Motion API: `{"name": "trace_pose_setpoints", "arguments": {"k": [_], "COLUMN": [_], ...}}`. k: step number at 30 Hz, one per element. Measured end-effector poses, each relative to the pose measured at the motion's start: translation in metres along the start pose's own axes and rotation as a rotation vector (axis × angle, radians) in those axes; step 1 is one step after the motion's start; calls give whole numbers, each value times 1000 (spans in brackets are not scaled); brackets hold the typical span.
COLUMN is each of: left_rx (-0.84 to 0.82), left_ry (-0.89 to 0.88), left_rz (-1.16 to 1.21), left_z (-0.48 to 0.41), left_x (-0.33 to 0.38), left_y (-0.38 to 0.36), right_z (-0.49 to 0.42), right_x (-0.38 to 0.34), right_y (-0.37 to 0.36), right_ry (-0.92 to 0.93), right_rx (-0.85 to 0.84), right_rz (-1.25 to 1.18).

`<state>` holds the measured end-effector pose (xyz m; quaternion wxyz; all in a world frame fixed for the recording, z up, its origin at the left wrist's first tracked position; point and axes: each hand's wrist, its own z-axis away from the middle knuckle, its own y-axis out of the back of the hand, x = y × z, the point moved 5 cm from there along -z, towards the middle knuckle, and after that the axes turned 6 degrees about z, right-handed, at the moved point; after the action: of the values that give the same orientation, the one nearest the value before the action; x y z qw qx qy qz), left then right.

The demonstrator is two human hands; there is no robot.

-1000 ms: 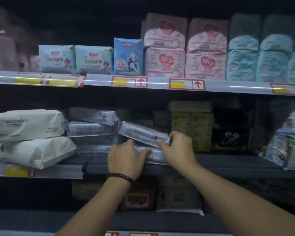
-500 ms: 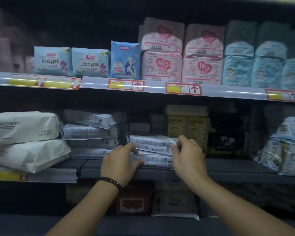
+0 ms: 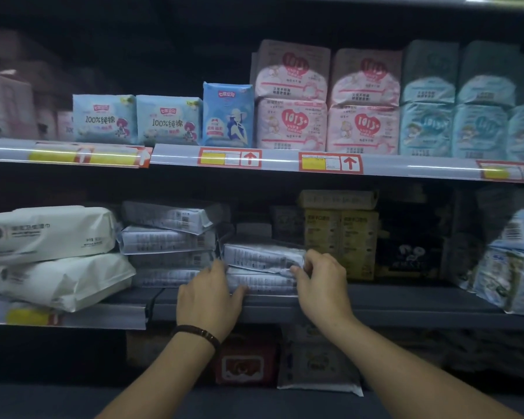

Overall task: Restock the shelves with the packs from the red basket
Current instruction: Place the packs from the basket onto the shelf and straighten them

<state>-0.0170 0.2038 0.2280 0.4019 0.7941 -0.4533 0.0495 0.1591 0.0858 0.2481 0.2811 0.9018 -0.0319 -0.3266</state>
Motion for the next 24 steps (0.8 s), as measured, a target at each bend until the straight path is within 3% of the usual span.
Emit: {"name": "trace_pose_setpoints", "arguments": {"k": [12,16,19,24], "left_rx": [12,35,-209,-645], "left_ry": [-46,-235,-345,-258], "left_rz": [-134,-95,-3,148], "left_z": [-2,40,100,227], "left_x": [2,31,50,59], "left_y": [2,17,7,-45], "right_z": [-21,18,70,176], "right_x": [10,16,38,122], "right_y": [7,49,73,73], "right_ry": [4,138,258,235], "right_rx": [-135,-139,-191,-435], "right_rz": [51,70,89,154]}}
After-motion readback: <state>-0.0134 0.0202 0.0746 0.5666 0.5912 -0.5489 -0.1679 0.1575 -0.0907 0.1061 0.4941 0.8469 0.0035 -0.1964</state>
